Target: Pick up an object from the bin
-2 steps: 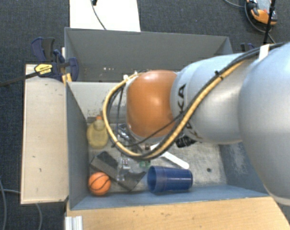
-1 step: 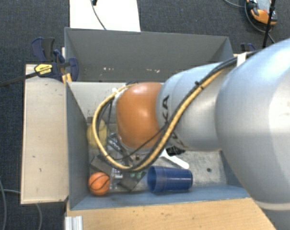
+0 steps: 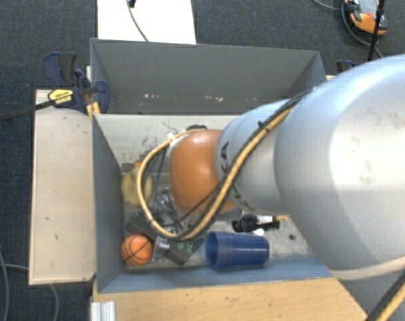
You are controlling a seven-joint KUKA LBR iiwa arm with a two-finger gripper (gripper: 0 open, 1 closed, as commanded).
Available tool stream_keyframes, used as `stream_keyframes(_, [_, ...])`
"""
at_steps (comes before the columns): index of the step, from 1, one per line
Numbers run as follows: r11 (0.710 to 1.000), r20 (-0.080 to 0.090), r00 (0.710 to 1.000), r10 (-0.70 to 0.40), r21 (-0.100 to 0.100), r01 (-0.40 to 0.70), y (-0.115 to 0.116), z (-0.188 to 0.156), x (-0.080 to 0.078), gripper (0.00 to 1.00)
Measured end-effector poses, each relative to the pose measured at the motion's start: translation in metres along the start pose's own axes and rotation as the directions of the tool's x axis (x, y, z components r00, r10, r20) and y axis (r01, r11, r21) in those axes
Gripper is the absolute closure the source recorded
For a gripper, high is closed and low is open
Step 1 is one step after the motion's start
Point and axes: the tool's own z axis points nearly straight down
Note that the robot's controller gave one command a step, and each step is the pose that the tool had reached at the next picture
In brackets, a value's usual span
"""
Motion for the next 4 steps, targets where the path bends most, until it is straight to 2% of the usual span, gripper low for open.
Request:
stream_keyframes(1, [0.999,-0.031,0.999,0.017,0.03,-0.016,0.01,0.015,-0.004,1.0])
stream_keyframes(3, [0.999,-0.032,0.999,0.018,0.03,-0.017,0.01,0.012,-0.003,1.0])
stream_keyframes(4, [0.999,-0.043,0.999,0.017,0.033,-0.016,0.01,-0.007,0.0,1.0])
